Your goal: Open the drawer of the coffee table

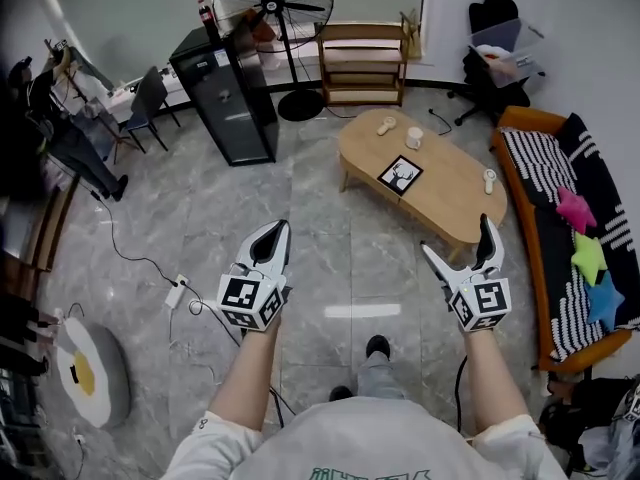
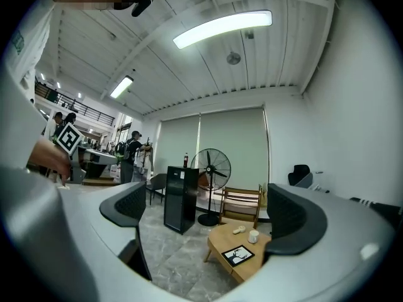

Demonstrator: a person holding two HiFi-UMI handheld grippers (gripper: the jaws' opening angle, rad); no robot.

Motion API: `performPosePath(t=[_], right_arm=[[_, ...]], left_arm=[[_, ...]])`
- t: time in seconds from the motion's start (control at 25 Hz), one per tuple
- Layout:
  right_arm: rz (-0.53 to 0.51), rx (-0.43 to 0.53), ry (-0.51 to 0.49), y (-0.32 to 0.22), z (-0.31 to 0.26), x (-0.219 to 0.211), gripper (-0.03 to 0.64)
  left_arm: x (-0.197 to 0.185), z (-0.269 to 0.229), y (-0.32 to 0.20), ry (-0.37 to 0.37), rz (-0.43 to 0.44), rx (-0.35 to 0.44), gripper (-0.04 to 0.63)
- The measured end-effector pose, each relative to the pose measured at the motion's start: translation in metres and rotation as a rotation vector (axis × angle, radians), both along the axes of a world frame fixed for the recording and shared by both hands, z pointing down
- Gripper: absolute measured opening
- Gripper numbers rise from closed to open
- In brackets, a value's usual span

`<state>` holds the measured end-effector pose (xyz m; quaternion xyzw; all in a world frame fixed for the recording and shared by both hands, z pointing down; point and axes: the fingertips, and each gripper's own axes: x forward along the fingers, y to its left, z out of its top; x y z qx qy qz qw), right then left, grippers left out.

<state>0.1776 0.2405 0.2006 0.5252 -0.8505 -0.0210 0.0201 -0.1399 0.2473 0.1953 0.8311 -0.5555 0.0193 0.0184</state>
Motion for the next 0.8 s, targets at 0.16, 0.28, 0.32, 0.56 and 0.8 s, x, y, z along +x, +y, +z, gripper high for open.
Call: performPosePath(t=[0.16, 0.28, 0.32, 0.56, 0.8], right_arm=[[-0.057, 0.003, 0.006, -0.059, -0.001, -0.003, 0.589], [-0.091, 0.004, 0.007, -0.099, -0.002, 0.000, 0.589], [-0.103, 0.005, 0.008, -0.110, -0.002, 0.000, 0.589], [-0.152, 0.000, 0.012, -0.162, -0.003, -0.009, 0.589], [-0.166, -0.014, 0.026, -0.193, 0.004, -0.029, 0.589]], left_arm=[[0.003, -0.006, -0.051, -0.004, -0.046, 0.006, -0.001], [0.013, -0.010, -0.082, -0.006, -0.064, 0.011, -0.002], [0.015, -0.010, -0.090, -0.007, -0.070, 0.012, -0.002], [0.013, -0.010, -0.129, -0.020, -0.096, -0.011, -0.002], [-0.007, -0.008, -0.164, -0.022, -0.098, -0.014, -0.002]])
